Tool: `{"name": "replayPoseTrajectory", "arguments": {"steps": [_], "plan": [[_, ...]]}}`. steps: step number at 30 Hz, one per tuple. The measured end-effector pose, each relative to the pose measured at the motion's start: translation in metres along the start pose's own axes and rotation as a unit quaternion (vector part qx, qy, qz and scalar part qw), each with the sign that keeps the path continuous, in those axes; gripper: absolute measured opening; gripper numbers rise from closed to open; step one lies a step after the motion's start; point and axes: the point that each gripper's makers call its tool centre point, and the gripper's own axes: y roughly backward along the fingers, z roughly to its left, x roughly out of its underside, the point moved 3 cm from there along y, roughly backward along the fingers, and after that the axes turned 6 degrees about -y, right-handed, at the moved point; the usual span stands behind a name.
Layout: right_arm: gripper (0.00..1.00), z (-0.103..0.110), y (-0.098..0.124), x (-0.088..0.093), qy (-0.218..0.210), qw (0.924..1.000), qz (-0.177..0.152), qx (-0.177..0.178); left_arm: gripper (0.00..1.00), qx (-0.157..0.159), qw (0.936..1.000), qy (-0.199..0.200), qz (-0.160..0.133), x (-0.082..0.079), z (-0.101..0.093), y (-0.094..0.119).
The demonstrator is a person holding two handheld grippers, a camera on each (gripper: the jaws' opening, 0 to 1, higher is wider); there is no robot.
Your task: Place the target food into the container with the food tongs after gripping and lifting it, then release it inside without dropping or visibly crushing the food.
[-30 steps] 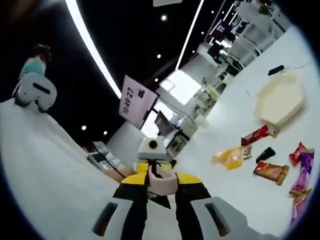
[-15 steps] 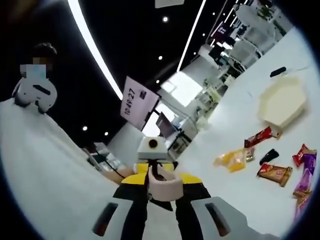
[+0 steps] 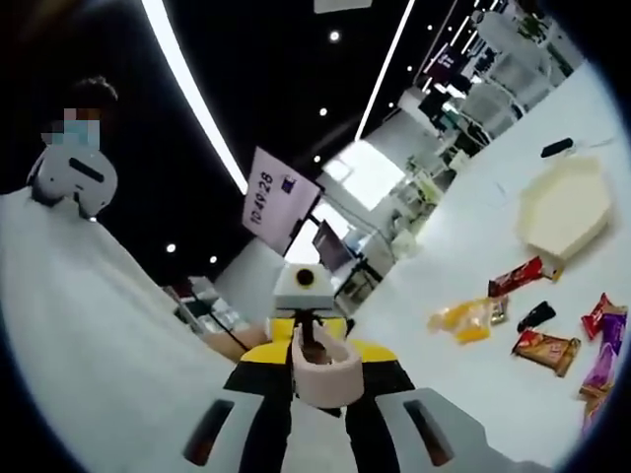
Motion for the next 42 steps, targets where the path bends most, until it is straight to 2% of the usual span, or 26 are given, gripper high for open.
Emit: {"name": "replayPoseTrajectory", "arguments": {"steps": [11,22,25,28,30,32,35,42], "plan": [[0.18,0.002,-0.005,0.013,-0.004,1.0000,0.003,-0.006,0.11,0.005,0.9999,0.008,0.010,0.009,-0.003,0.003],[0.18,0.003,-0.007,0.014,-0.012,0.9998,0.000,-0.015,0.12,0.012,0.9997,0.017,0.011,0.010,-0.003,0.003],[0.18,0.002,-0.006,0.012,-0.013,0.9998,-0.007,-0.016,0.12,0.012,0.9997,0.018,0.008,0.009,-0.001,0.003],[0.18,0.006,-0.004,0.005,-0.032,0.9985,-0.031,-0.032,0.12,0.018,0.9995,0.026,-0.002,0.007,-0.002,0.001],[0.19,0.006,-0.003,0.000,-0.033,0.9979,-0.045,-0.033,0.12,0.017,0.9995,0.025,0.004,0.010,-0.002,-0.001],[0.19,0.005,-0.003,0.000,-0.033,0.9982,-0.040,-0.032,0.12,0.017,0.9995,0.027,0.003,0.011,-0.003,-0.001],[0.19,0.004,-0.004,0.005,-0.019,0.9995,-0.011,-0.021,0.12,0.015,0.9996,0.026,0.003,0.014,-0.002,0.000],[0.19,0.003,-0.005,0.002,-0.022,0.9991,-0.024,-0.027,0.12,0.016,0.9991,0.039,-0.006,0.012,0.000,0.000]]}}
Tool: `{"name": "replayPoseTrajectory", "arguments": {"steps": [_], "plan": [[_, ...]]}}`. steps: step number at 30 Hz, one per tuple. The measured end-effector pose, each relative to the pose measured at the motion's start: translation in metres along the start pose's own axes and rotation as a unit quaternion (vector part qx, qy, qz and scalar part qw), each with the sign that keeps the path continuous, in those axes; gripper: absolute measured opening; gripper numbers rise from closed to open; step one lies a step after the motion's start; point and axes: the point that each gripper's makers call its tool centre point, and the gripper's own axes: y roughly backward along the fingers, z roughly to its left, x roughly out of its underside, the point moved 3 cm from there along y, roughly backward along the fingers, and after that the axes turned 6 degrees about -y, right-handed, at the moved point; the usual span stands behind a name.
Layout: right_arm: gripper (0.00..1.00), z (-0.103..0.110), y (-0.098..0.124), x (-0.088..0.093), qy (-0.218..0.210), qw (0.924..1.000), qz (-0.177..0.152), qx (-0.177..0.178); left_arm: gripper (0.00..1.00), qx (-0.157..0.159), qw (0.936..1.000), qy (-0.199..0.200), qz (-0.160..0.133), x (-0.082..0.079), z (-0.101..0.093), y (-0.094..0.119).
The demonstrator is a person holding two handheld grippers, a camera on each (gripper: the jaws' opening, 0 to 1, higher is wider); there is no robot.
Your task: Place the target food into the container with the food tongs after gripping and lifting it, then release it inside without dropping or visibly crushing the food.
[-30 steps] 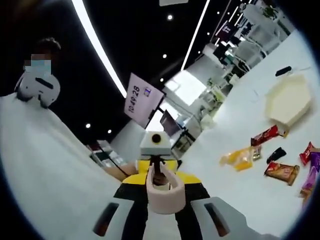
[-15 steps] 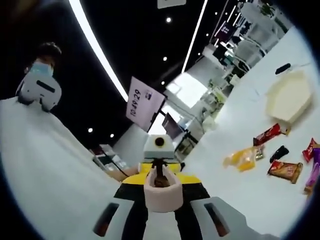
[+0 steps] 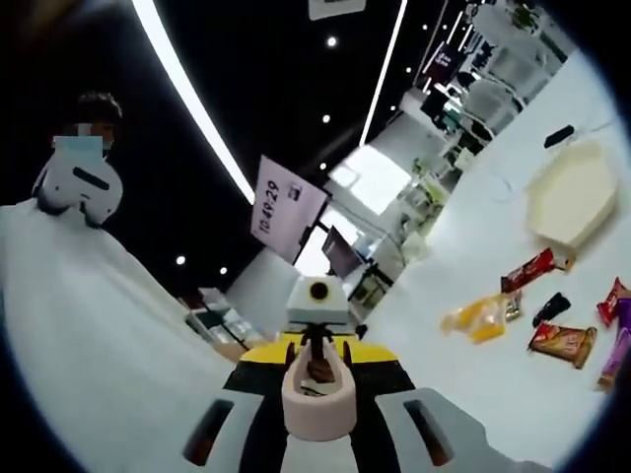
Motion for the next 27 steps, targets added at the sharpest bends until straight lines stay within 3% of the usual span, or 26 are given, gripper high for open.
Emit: {"name": "replayPoseTrajectory", "arguments": {"steps": [9,14,20,27], "plan": [[0.19,0.0023,-0.0026,-0.0032,-0.007,0.9999,-0.013,-0.002,0.12,0.003,1.0000,0.006,-0.004,-0.0016,0.0004,-0.0048],[0.20,0.0024,-0.0004,-0.0035,-0.009,0.9999,-0.012,0.003,0.27,0.000,0.9999,0.017,-0.003,-0.0010,0.0003,-0.0075],[0.20,0.0035,0.0030,-0.0045,-0.008,0.9997,-0.021,0.006,0.32,0.004,0.9996,0.020,-0.018,-0.0025,-0.0001,-0.0081],[0.21,0.0032,0.0069,-0.0088,-0.008,0.9994,-0.032,0.008,0.39,-0.012,0.9996,0.019,-0.016,-0.0010,0.0049,-0.0020]]}}
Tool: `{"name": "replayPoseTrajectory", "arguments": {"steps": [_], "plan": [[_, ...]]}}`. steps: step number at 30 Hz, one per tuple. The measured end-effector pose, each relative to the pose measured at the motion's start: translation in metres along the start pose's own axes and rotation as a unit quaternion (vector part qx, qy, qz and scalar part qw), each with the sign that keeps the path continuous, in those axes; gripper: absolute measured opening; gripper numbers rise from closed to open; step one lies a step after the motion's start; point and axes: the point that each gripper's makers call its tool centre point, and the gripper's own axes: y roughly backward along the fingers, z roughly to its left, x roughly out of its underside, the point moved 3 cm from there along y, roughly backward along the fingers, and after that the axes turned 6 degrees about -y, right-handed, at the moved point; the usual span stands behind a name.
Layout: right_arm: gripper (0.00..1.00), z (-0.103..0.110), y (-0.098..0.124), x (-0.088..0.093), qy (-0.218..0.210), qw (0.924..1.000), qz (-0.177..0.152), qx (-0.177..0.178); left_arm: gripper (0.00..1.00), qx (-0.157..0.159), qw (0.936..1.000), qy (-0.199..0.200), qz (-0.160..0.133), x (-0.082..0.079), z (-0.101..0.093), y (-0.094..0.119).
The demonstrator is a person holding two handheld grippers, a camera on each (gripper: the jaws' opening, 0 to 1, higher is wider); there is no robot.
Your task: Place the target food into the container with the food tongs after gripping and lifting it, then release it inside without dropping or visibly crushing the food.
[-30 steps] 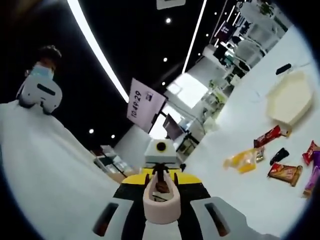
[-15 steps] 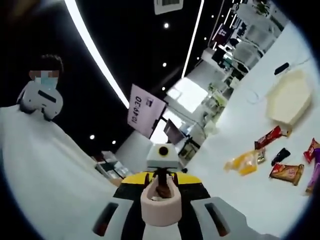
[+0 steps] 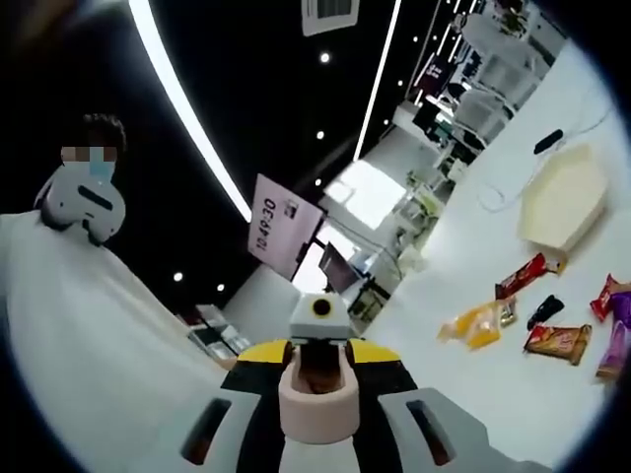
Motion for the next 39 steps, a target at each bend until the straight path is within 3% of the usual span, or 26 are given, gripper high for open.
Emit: {"name": "replayPoseTrajectory", "arguments": {"steps": [4,13,16,27,33,39], "plan": [[0.21,-0.001,-0.002,0.000,0.007,0.9999,0.004,0.006,0.28,0.013,0.9999,-0.003,-0.003,-0.001,-0.004,0.000],[0.20,0.004,-0.004,0.005,0.047,0.9981,0.040,-0.002,0.23,0.019,0.9995,-0.025,0.003,0.002,-0.005,0.004],[0.20,0.006,-0.005,0.009,0.069,0.9964,0.048,-0.007,0.19,0.020,0.9979,-0.062,-0.004,-0.002,-0.008,0.005],[0.20,0.003,-0.008,0.013,0.094,0.9921,0.082,-0.006,0.12,0.017,0.9913,-0.131,0.004,-0.006,-0.014,0.008],[0.20,0.000,-0.005,0.011,0.093,0.9925,0.080,-0.002,0.11,0.017,0.9915,-0.129,0.002,-0.008,-0.012,0.006],[0.19,0.005,-0.007,0.001,0.083,0.9950,0.056,-0.009,0.10,0.022,0.9928,-0.118,-0.009,-0.013,-0.013,0.005]]}}
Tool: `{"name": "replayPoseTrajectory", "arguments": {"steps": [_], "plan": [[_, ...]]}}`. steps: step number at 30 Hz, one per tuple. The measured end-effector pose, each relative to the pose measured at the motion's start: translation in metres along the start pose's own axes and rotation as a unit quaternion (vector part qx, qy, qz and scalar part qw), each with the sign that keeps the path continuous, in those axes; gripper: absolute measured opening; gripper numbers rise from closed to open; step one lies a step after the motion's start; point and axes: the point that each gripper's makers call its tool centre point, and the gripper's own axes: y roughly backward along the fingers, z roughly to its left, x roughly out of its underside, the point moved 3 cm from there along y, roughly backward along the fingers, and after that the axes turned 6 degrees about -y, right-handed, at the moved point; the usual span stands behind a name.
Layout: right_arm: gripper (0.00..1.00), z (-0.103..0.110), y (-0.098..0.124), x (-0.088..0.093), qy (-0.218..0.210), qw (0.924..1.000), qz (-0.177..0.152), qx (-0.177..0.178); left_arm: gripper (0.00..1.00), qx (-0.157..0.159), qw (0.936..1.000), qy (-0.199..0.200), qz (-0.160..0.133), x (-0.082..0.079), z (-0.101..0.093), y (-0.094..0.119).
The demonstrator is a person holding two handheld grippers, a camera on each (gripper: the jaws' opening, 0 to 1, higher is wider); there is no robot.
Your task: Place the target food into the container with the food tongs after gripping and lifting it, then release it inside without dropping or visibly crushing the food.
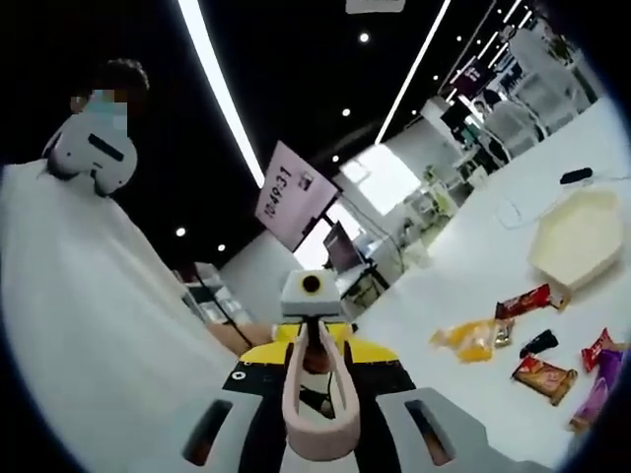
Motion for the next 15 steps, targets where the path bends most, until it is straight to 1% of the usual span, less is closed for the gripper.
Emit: {"name": "replayPoseTrajectory", "arguments": {"steps": [6,11,15], "plan": [[0.19,-0.0005,-0.0018,-0.0064,0.009,0.9999,-0.009,0.000,0.11,0.000,1.0000,-0.007,-0.003,-0.0053,0.0014,-0.0019],[0.20,0.0026,-0.0041,-0.0018,0.013,0.9999,-0.004,-0.004,0.11,0.004,0.9994,-0.029,0.016,-0.0075,-0.0033,-0.0012],[0.20,0.0037,-0.0058,0.0030,0.008,0.9999,-0.001,-0.009,0.11,0.009,0.9986,-0.040,0.034,-0.0049,-0.0035,-0.0027]]}}
